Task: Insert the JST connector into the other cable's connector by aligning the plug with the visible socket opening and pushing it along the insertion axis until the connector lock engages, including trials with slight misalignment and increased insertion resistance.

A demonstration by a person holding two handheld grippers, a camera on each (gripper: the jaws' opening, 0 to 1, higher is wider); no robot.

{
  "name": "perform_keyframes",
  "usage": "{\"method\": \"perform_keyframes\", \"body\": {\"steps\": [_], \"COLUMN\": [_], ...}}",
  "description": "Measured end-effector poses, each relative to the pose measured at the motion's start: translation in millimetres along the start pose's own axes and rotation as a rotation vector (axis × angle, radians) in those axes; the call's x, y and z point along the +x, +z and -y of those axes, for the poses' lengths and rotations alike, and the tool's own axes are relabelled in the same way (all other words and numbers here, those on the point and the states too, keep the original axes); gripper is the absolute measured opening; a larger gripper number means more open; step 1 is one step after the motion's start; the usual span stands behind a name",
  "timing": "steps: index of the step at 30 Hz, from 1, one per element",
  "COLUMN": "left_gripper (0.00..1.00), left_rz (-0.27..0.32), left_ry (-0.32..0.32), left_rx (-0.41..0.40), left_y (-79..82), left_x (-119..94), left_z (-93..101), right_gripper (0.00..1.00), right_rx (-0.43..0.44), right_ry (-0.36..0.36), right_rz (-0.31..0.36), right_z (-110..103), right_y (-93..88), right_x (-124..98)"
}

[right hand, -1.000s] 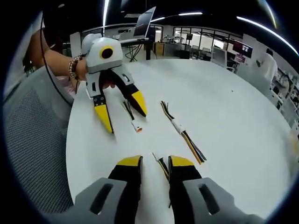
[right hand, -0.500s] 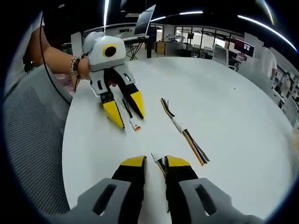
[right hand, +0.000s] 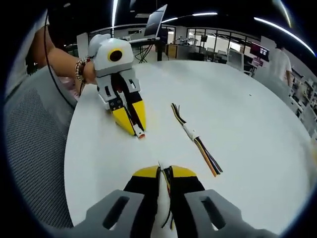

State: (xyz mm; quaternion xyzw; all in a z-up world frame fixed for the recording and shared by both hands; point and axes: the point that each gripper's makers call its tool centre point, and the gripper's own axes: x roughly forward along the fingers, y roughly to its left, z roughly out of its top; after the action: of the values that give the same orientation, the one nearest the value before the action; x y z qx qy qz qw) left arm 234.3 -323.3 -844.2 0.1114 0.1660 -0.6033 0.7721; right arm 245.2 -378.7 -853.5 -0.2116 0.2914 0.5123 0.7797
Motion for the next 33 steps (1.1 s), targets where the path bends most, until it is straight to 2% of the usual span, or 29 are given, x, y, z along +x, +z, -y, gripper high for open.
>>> {"method": "perform_keyframes", "body": {"steps": [5, 10, 13, 17, 24, 33], "left_gripper": [0.01, 0.01, 0.00, 0.00, 0.00, 0.00], "left_rz": [0.022, 0.011, 0.000, 0.030, 0.017, 0.006], "left_ry": [-0.009, -0.018, -0.013, -0.015, -0.036, -0.036], "left_rx": [0.002, 0.000, 0.030, 0.036, 0.084, 0.097], "left_y": [0.5, 1.6, 3.7, 15.2, 19.5, 18.7], "left_x": [2.2, 2.2, -0.5, -3.7, -0.5, -0.3], "left_z": [-0.3, -0.3, -1.3, -0.2, 7.5, 6.1], "right_gripper": [0.04, 0.04, 0.04, 0.04, 0.04, 0.04], "right_rx": [-0.017, -0.024, -0.028, -0.094, -0.139, -0.137], "right_ry": [0.006, 0.020, 0.044, 0.068, 0.080, 0.091], "right_rz": [0.011, 0.020, 0.039, 0.038, 0.039, 0.048], "right_z": [-0.9, -2.9, -8.9, -19.9, -28.0, -29.5], "right_y": [2.7, 6.0, 13.2, 22.6, 30.2, 33.3], "right_x": [-0.9, -3.0, -2.6, 1.7, 5.5, 7.1]}}
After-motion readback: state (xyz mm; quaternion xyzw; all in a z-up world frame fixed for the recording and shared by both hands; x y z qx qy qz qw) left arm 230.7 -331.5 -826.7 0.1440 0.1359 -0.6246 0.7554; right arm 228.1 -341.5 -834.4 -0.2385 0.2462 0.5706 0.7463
